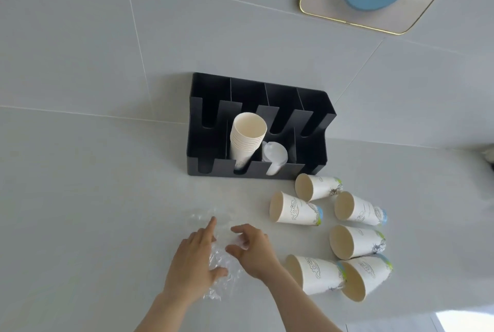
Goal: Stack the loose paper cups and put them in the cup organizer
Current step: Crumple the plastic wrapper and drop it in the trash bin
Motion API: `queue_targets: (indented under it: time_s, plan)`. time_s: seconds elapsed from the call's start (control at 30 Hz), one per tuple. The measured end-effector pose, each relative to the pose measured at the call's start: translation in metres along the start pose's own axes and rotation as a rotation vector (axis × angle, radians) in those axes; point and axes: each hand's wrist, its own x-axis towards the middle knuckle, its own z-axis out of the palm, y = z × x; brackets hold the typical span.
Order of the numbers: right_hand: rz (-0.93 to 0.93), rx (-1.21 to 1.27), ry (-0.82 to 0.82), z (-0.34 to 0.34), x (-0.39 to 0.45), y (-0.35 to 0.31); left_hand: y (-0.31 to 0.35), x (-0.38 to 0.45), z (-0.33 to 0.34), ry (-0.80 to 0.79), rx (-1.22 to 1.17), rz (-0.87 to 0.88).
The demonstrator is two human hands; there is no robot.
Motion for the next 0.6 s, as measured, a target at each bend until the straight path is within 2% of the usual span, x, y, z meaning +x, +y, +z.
queue_targets:
  time_s: [0.07, 0.13, 0.2, 0.27, 0.33, 0.43, 0.57, 0.6]
  plan:
    - [0.027, 0.076, 0.01, 0.008, -0.004, 0.003, -0.006, -0.003, 0.009, 0.065, 0.061, 0.064]
    - [0.049, 0.175, -0.046, 0.014, -0.01, 0.004, -0.013, -0.006, 0.016, 0.105, 0.059, 0.086]
    - [0.081, 0.255, -0.163, 0.017, -0.017, 0.001, -0.021, -0.007, 0.018, 0.056, -0.004, 0.104]
    - [0.106, 0.34, -0.251, 0.016, -0.022, 0.0, -0.025, -0.009, 0.014, -0.076, -0.149, 0.072]
    - [0.128, 0.479, -0.222, 0.017, -0.027, 0.0, -0.027, -0.013, 0.009, -0.104, -0.264, 0.016]
    - [0.139, 0.585, -0.084, 0.02, -0.029, 0.0, -0.022, -0.017, -0.001, 0.056, -0.473, -0.06]
    - [0.25, 0.784, -0.391, 0.023, -0.027, -0.005, 0.012, -0.016, -0.015, 0.104, -0.767, -0.082]
    - [0.251, 0.849, -0.413, 0.024, -0.026, -0.006, 0.02, -0.016, -0.014, 0.13, -0.799, -0.084]
